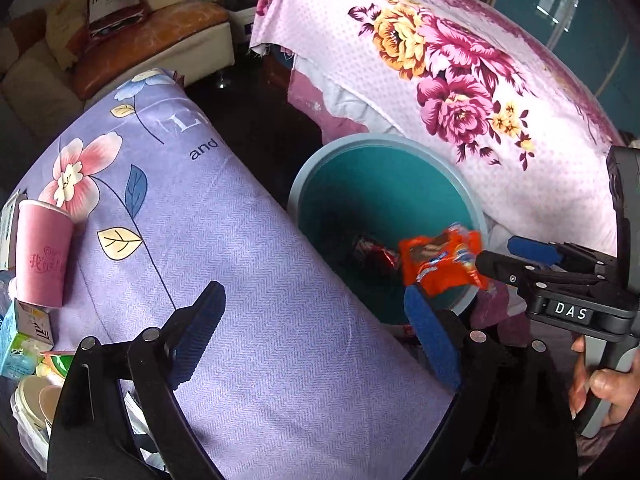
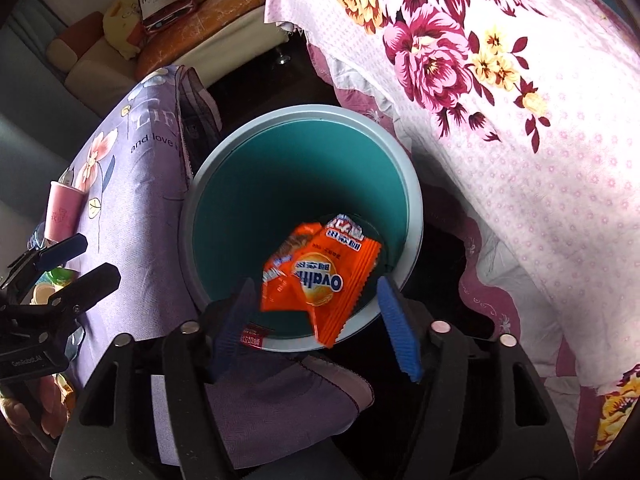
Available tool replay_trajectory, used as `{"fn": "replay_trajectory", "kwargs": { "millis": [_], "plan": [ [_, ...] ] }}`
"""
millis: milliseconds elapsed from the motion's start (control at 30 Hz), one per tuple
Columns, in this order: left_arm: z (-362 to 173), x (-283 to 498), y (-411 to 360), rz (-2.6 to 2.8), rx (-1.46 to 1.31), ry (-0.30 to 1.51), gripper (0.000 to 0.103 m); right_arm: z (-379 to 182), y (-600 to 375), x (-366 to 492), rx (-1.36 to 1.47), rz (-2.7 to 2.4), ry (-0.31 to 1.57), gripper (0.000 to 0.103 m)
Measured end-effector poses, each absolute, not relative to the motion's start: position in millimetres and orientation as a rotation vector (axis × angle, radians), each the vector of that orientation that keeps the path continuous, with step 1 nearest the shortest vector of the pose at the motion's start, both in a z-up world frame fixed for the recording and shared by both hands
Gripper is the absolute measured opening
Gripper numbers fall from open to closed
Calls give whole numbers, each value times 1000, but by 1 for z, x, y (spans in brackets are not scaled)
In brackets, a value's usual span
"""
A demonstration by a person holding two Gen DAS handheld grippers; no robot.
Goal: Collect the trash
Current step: 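Carry pack and can over the teal bin and open both grippers, then grasp the yellow-white cake snack bag with the right gripper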
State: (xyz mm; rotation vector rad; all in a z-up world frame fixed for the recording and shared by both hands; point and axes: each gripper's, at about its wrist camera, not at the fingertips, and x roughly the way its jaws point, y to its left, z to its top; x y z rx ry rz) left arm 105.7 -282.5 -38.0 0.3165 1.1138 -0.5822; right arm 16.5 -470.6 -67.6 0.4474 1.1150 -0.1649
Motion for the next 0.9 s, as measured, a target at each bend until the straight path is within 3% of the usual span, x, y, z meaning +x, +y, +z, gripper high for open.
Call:
{"fn": "replay_trajectory", "kwargs": {
  "millis": [267, 900],
  "plan": [
    [-26, 100, -254, -558, 280, 1101, 91, -47, -455, 14, 427, -175, 1105, 77],
    [6, 72, -131, -455, 155, 1067, 92, -5, -341, 25, 244, -26, 1127, 83]
  ]
}}
